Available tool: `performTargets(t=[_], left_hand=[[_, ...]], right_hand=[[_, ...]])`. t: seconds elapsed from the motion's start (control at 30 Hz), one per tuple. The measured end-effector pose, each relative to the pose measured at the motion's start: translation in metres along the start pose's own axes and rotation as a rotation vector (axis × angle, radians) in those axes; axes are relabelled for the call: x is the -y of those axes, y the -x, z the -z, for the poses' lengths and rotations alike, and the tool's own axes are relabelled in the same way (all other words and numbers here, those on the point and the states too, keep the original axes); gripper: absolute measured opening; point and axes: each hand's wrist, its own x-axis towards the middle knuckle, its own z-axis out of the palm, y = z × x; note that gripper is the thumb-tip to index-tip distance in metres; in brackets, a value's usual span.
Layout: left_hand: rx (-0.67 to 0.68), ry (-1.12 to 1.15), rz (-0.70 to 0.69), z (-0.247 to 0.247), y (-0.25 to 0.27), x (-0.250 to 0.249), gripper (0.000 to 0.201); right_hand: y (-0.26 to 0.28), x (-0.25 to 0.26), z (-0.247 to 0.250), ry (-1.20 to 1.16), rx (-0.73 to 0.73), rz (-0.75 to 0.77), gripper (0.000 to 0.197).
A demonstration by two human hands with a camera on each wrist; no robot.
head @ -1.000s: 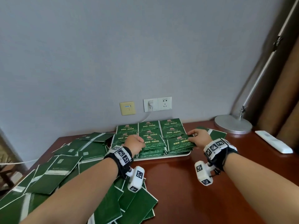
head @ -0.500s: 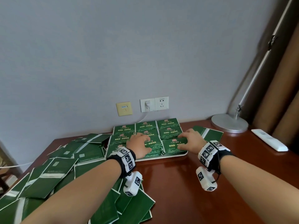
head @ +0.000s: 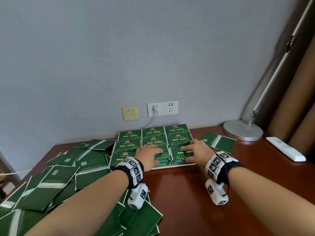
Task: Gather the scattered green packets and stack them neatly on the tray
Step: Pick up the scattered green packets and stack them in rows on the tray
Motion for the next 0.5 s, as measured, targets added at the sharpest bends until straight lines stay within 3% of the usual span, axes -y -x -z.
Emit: performTargets(t=[0.5], left_hand=[[-0.035, 0.027, -0.033, 0.0010, -0.0008, -0.0022, 0.053]], right_hand=[[-0.0055, 0.0023, -0.0060, -0.005, -0.028, 0.004, 0.053]])
